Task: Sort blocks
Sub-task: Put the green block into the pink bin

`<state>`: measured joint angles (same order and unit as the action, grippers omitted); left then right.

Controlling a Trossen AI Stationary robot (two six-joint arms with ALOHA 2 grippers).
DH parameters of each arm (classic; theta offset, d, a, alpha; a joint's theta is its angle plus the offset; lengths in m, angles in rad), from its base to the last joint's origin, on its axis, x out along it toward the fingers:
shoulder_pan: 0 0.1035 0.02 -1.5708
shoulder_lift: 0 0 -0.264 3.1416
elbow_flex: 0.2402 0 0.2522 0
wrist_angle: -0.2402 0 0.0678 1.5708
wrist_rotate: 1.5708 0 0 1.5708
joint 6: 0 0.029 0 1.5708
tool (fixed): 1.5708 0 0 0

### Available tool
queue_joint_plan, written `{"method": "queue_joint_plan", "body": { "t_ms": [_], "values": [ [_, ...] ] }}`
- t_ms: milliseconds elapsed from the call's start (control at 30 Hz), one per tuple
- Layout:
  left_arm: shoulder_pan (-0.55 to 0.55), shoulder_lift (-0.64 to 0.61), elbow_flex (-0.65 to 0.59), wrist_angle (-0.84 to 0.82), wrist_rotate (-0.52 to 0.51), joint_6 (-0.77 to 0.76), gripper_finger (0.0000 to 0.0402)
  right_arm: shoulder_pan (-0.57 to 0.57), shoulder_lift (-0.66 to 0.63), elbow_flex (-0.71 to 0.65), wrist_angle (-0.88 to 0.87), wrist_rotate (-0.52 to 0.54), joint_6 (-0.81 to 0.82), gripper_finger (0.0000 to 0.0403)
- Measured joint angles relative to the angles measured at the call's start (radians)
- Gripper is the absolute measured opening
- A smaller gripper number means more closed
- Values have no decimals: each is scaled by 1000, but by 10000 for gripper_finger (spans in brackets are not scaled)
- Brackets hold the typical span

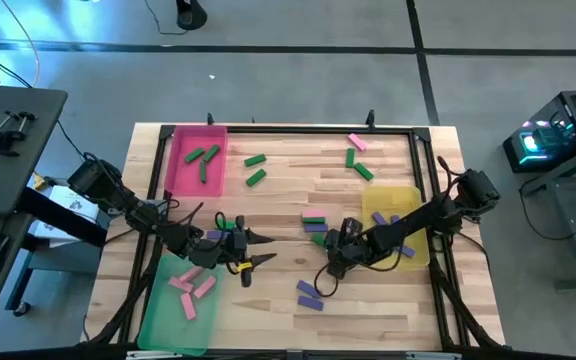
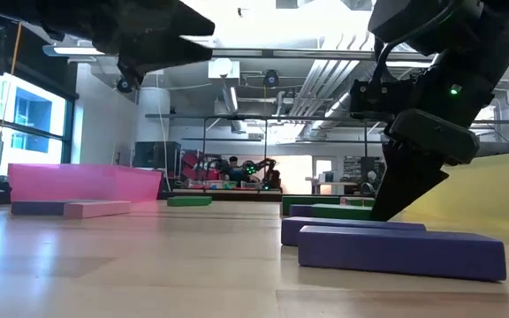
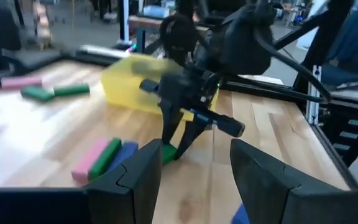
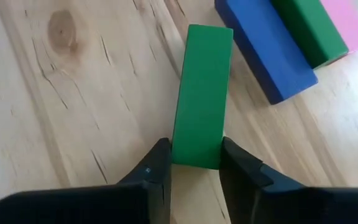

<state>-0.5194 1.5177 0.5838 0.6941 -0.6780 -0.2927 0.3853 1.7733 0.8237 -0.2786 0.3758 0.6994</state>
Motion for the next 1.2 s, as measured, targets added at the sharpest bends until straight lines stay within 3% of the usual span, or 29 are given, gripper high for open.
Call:
{"method": "queue_joint_plan", "body": {
  "t_ms": [167, 400, 633, 733, 867, 1000, 1200],
  "values": [
    [25, 7, 0, -66, 0, -121, 176, 61, 3, -6, 95, 89, -7, 78],
    [50, 60, 0, -54, 2, -98, 176, 184, 8, -7, 324, 240, -61, 78],
    [44, 139, 0, 163, 27, 163, 176, 285, 9, -6, 740, 447, -363, 78],
    [39, 191, 3, 347, 141, 310, 176, 313, 8, -6, 912, 495, -542, 78],
    [35, 264, 12, 553, 318, 460, 176, 334, 7, -6, 1109, 498, -723, 78],
    [33, 356, 71, 664, 459, 591, 176, 337, 6, -5, 1223, 430, -817, 78],
    [42, 467, 236, 674, 493, 625, 198, 317, 4, -4, 1240, 356, -832, 78]
  ]
}}
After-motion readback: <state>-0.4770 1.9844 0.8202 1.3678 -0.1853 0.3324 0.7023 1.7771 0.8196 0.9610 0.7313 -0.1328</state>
